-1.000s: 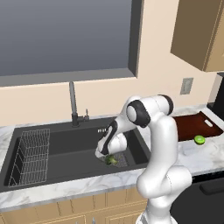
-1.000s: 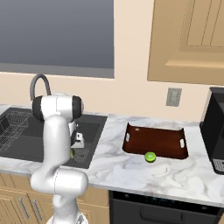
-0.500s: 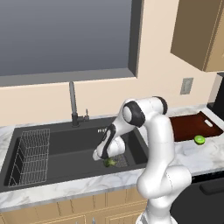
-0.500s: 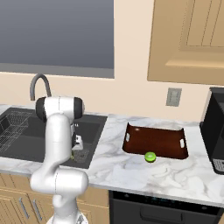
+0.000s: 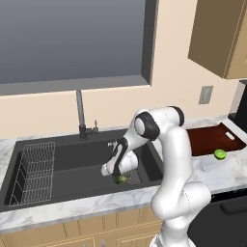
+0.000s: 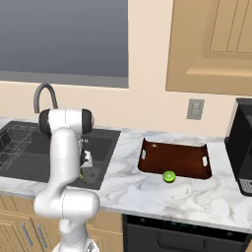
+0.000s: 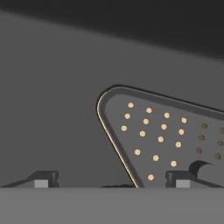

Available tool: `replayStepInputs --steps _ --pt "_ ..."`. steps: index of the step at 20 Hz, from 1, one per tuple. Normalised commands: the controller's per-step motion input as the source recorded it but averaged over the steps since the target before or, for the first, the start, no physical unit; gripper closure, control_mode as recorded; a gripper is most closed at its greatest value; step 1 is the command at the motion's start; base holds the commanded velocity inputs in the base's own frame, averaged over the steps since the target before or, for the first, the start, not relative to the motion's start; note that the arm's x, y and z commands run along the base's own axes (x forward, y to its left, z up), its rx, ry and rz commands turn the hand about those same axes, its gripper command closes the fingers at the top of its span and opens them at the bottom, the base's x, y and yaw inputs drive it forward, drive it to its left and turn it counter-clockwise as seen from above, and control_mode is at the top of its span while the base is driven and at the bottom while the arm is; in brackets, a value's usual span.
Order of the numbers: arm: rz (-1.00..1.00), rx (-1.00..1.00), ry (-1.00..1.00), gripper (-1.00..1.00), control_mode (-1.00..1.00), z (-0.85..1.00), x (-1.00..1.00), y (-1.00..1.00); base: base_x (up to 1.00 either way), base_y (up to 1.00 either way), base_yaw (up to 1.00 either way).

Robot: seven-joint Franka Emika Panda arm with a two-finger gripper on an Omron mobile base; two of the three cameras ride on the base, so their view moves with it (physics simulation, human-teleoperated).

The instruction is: Pick up all produce items and place them in the sink. Turn on the sink faucet to wash them. Then turn the sink off and put them in the tray.

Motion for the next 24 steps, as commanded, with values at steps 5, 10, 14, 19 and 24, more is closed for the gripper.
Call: replayStepInputs --steps 5,10,14,19,24 --pt "0.00 0.00 0.00 -1.00 -1.00 0.34 0.00 0.00 0.00 0.00 0.00" --pt "0.00 0.02 0.00 -1.00 -1.00 0.50 0.00 -0.02 0.00 0.00 0.00" --pt "-0.01 0.01 0.00 -1.00 -1.00 0.44 0.00 -0.08 0.00 0.00 0.00" --pt "0.00 0.04 0.00 -1.00 -1.00 0.46 0.00 -0.22 0.00 0.00 0.00" --pt "-0.01 0.05 0.00 -1.00 -1.00 0.46 0.00 -0.28 0.00 0.00 0.00"
